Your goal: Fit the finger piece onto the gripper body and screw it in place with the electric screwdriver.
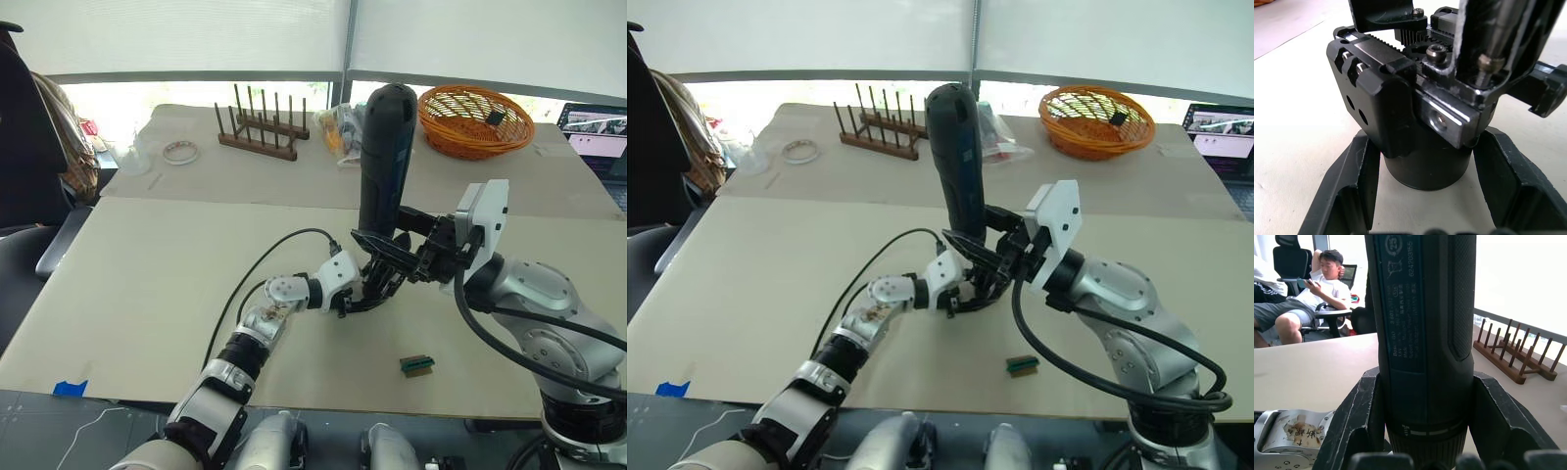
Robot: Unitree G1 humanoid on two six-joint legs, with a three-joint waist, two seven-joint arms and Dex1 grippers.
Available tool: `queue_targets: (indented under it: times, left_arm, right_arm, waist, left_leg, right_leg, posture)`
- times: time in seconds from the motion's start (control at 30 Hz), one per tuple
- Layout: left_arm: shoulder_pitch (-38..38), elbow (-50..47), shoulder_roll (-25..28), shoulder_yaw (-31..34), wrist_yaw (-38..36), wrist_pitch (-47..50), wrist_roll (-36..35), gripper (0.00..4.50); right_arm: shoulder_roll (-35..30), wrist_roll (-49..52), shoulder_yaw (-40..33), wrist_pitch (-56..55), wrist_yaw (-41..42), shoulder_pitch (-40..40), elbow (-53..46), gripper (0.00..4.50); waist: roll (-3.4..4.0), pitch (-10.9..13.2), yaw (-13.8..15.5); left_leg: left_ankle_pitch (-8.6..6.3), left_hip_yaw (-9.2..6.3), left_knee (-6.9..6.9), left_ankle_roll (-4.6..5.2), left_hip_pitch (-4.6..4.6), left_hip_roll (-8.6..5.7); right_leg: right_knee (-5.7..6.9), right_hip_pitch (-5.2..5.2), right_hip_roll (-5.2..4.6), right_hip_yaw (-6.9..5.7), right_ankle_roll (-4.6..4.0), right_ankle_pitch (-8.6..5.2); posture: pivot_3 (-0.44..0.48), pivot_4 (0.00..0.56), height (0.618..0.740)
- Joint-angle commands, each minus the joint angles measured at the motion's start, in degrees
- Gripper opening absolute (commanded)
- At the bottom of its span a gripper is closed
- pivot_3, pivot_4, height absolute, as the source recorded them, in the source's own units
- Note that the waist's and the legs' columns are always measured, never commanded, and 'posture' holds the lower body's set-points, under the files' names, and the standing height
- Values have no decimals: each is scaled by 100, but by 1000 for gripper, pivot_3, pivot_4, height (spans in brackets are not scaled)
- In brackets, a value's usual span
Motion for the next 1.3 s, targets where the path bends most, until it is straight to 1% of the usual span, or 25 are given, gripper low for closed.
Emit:
queue_targets:
  times: [0.03, 0.2, 0.37, 0.5, 0.7, 0.97, 1.17, 1.3]
  left_arm:
    - [-218, -57, -70, 100, 54, -142, -86, 2281]
    - [-271, 35, -80, 120, 93, -204, -72, 2281]
    - [-278, 65, -103, 137, 135, -249, -68, 2281]
    - [-283, 84, -98, 146, 147, -268, -65, 2281]
    - [-259, 38, -77, 141, 131, -256, -66, 2281]
    - [-263, 4, -73, 119, 96, -235, -67, 2281]
    - [-262, -26, -67, 106, 66, -221, -70, 2281]
    - [-259, -29, -48, 101, 45, -224, -67, 2281]
  right_arm:
    - [-193, 20, 54, 269, 114, -15, 87, 1968]
    - [-293, 100, 94, 477, 186, -44, 262, 1968]
    - [-281, 262, 42, 722, 161, -56, 507, 1968]
    - [-108, 208, 22, 380, 233, -47, 593, 1967]
    - [95, -162, 172, -189, 348, 242, 634, 1967]
    - [340, -446, 382, -506, 316, 458, 634, 1967]
    - [385, -636, 456, -569, 245, 552, 736, 1967]
    - [239, -652, 446, -539, 371, 654, 766, 1967]
  waist:
    - [0, 0, -1]
    - [0, 0, 0]
    - [0, 0, 10]
    - [0, 0, 11]
    - [0, 0, 11]
    - [1, -1, 6]
    - [2, -2, 6]
    - [2, -2, 5]
  left_leg:
    - [0, 0, 0, 0, 0, 0]
    - [0, -2, 0, 0, 4, 1]
    - [-1, -6, -2, -1, 27, 3]
    - [-2, -7, -2, -1, 27, 2]
    - [-2, -7, -2, -1, 27, 2]
    - [-2, -7, -2, -1, 30, 3]
    - [-2, -8, -2, -2, 32, 3]
    - [-2, -8, -2, -2, 33, 3]
  right_leg:
    - [0, 0, 0, 0, 0, 0]
    - [0, 1, 0, 0, 0, 0]
    - [-4, 3, -3, 0, 0, 0]
    - [-3, 2, -7, 2, 0, 0]
    - [-2, 2, -7, 2, 0, 0]
    - [0, 2, -6, 2, 0, 0]
    - [0, 3, -6, 2, 0, 0]
    - [0, 3, -6, 2, 0, 0]
  posture:
    - [0, 150, 740]
    - [0, 150, 740]
    - [0, 150, 740]
    - [0, 150, 740]
    - [0, 150, 740]
    - [0, 150, 740]
    - [0, 150, 740]
    - [0, 150, 740]
